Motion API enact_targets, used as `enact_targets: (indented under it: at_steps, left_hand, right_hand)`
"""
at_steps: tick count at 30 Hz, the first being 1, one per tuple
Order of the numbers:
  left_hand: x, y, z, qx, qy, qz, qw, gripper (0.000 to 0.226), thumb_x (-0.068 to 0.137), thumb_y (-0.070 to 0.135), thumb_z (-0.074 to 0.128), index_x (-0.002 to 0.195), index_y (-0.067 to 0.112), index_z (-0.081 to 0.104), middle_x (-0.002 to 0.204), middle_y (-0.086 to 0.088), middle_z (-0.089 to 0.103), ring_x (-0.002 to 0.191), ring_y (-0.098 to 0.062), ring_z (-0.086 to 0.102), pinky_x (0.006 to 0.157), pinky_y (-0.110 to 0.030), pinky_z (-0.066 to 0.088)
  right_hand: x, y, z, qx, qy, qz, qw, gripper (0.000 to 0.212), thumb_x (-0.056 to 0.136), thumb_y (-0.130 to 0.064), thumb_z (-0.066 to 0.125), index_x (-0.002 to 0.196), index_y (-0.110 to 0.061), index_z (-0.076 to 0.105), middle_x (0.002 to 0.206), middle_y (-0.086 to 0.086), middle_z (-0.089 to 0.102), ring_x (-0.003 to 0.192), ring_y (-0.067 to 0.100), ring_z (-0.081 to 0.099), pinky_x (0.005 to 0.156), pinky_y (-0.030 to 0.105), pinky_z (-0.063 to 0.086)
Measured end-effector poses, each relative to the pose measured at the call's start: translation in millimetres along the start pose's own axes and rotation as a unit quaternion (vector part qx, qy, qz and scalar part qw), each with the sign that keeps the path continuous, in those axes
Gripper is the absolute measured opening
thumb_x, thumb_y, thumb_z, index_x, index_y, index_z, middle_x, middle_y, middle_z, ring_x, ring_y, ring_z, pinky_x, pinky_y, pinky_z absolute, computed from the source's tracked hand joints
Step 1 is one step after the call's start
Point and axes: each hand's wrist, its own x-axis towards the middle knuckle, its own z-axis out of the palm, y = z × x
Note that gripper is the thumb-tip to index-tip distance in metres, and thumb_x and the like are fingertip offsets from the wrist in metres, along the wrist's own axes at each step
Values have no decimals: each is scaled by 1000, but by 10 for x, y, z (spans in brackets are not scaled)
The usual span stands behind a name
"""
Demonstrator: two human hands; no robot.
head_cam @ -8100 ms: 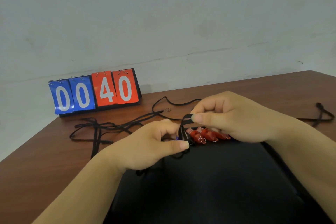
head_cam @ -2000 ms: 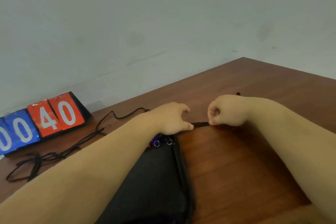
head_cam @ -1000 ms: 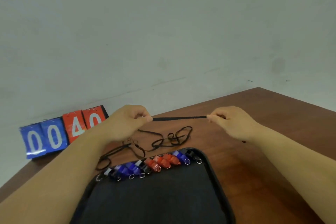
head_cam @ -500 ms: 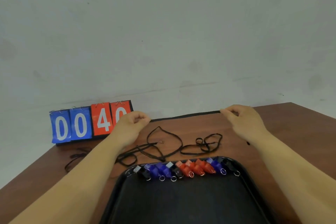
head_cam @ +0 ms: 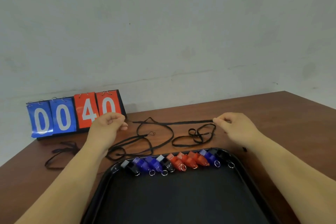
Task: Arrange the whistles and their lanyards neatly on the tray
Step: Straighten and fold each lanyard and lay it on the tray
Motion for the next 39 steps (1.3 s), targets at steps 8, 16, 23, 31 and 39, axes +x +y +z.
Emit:
enact_targets:
  at_steps: [8,16,23,31,39]
  left_hand:
    - [30,22,-304,-309,-18,-92,946,19,108,10,47,106,19,64,66,1,63,107,-28,74,100,-44,51]
    - [6,16,-398,-526,24,-152,836,23,102,2,53,120,13,61,72,0,64,61,-7,62,70,-34,60]
    - [28,-26,-423,-493,61,-177,849,19,102,14,58,121,18,63,66,5,56,51,-3,47,65,-19,46]
    - [64,-143,-472,-440,113,-186,871,16,105,23,54,118,22,63,77,7,55,54,-4,47,63,-18,42]
    - [19,-53,-425,-361,37,-139,922,19,103,11,52,119,16,62,81,1,56,64,-8,50,60,-23,41]
  right_hand:
    - [-64,-35,13,101,6,15,995,8,93,-25,71,88,-26,76,77,-8,75,65,-1,64,62,18,42]
    - [-78,-32,121,219,-6,69,973,8,93,-11,71,86,-11,75,67,4,70,59,13,56,58,25,47]
    - [-97,-19,126,231,-24,78,970,7,93,-10,71,88,-10,76,70,3,76,64,13,63,63,26,52]
    - [-130,-85,101,246,-41,95,964,6,94,-9,69,94,-8,75,72,3,77,66,10,68,66,25,55]
    - [-175,-172,81,220,-88,77,969,18,101,-5,57,107,-12,73,88,7,80,77,12,72,76,28,60]
